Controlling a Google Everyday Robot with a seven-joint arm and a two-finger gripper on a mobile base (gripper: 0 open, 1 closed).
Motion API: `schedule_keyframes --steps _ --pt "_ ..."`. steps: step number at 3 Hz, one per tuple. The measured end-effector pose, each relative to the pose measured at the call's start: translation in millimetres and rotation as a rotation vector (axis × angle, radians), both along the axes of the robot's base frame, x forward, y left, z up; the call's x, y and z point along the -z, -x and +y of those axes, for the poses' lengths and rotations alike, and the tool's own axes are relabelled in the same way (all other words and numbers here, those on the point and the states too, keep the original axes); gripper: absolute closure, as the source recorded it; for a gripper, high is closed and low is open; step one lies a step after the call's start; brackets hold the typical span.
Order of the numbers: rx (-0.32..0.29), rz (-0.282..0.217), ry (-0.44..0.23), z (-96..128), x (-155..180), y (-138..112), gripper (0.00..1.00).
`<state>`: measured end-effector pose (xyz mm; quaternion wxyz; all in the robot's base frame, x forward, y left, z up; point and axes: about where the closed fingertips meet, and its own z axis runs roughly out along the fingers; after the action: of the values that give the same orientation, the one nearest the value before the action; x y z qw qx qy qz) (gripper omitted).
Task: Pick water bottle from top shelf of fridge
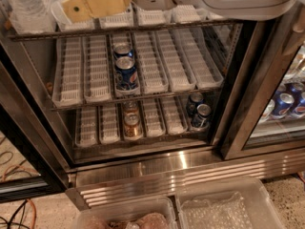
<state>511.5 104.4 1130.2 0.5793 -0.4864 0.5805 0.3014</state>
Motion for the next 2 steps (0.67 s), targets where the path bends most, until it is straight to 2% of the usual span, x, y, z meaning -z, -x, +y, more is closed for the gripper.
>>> schedule_keyframes --steps 1,2 --pt "0.0 0.0 0.0 -0.2 -0.1 0.0 0.0" --pt "-0.027 -0.004 -0.03 18.7 5.7 -8.4 0.0"
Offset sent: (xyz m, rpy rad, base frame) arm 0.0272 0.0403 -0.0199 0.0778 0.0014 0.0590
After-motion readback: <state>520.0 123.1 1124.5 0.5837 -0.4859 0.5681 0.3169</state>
